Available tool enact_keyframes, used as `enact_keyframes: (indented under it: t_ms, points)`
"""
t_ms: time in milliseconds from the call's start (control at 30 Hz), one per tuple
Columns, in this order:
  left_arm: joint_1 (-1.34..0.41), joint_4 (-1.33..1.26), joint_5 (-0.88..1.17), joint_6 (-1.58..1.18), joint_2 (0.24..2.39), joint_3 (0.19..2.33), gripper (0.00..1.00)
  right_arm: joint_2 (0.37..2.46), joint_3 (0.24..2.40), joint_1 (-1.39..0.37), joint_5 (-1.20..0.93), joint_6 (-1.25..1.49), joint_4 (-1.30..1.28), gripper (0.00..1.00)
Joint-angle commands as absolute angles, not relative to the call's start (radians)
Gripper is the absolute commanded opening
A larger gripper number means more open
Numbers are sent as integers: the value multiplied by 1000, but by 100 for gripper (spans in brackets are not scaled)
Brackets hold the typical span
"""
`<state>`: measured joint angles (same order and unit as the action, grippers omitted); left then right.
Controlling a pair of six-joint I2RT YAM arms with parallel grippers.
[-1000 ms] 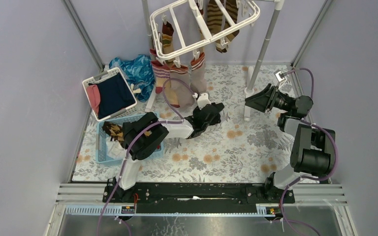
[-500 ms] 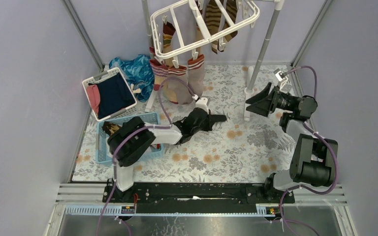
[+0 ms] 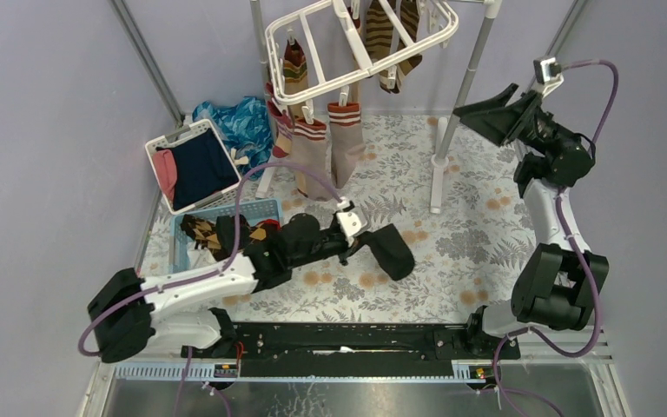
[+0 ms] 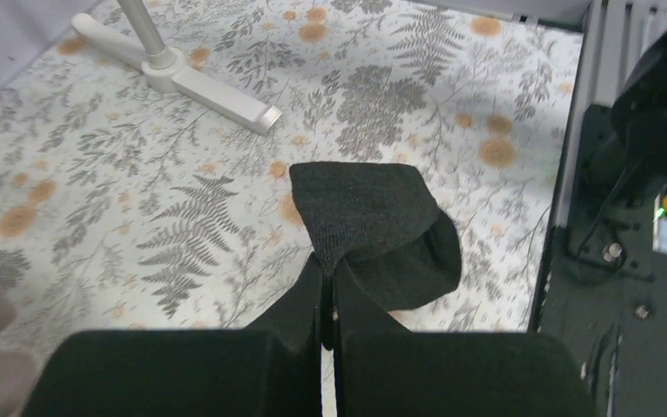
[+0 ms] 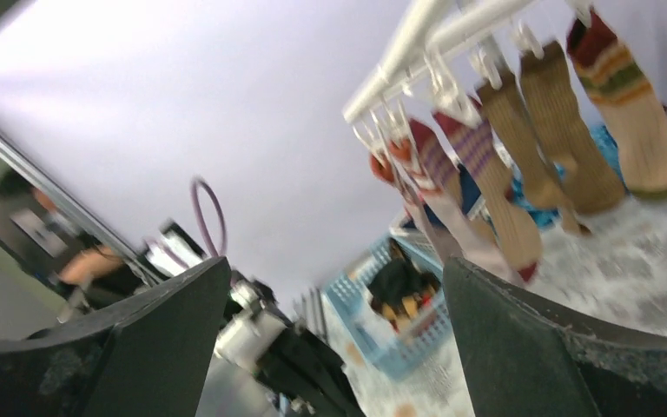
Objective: Clip the socks to the hanger
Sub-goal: Pick up the sock at the center of the board.
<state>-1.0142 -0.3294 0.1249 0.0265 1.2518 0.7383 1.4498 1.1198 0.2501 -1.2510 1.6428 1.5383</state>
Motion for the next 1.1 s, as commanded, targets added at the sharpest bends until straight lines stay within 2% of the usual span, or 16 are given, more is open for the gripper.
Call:
enact_keyframes:
  t_ms: [0, 67, 100, 133, 167, 200, 233, 267, 333, 467, 533, 600, 733, 933, 1067]
  points:
    - [-1019, -298, 158, 266, 1119, 649, 0, 1502, 1282, 201, -1134, 1816, 1714, 100]
    - [-1019, -322, 165, 335, 1036, 621, 0, 1467, 1296, 159, -1237, 1563, 1577, 100]
    - [-1020, -334, 164, 371, 1002, 608, 0, 1405, 1255, 150, -1247, 1361, 1365, 100]
    - [-1019, -339, 164, 404, 974, 600, 0, 1320, 1215, 143, -1226, 1022, 1078, 100]
    - [-1019, -333, 168, 446, 947, 596, 0, 1226, 1214, 114, -1117, 565, 585, 100]
    - [-1019, -321, 181, 495, 926, 596, 0, 1189, 1310, 35, -971, 100, 84, 100]
    - [-1019, -307, 193, 537, 910, 600, 0, 1192, 1394, -72, -778, -178, -205, 100]
    - [-1020, -287, 205, 578, 901, 608, 0, 1186, 1399, -112, -719, -261, -268, 100]
    - [-1019, -229, 225, 645, 898, 638, 0, 1167, 1334, -118, -833, -296, -264, 100]
    - [-1019, -151, 204, 717, 918, 689, 0, 1166, 1266, -120, -1214, -580, -509, 100]
    - [-1018, -141, 201, 719, 922, 707, 0, 1149, 1214, -127, -1286, -686, -623, 100]
    - [-1018, -138, 206, 715, 926, 715, 0, 1124, 1153, -154, -1298, -793, -678, 100]
    - [-1018, -199, 232, 677, 942, 709, 0, 1087, 1012, -239, -1258, -750, -600, 100]
    - [-1018, -266, 261, 610, 954, 698, 0, 1095, 908, -275, -1260, -505, -312, 100]
    - [-1019, -301, 266, 584, 954, 677, 0, 1121, 886, -312, -1271, -359, -157, 95]
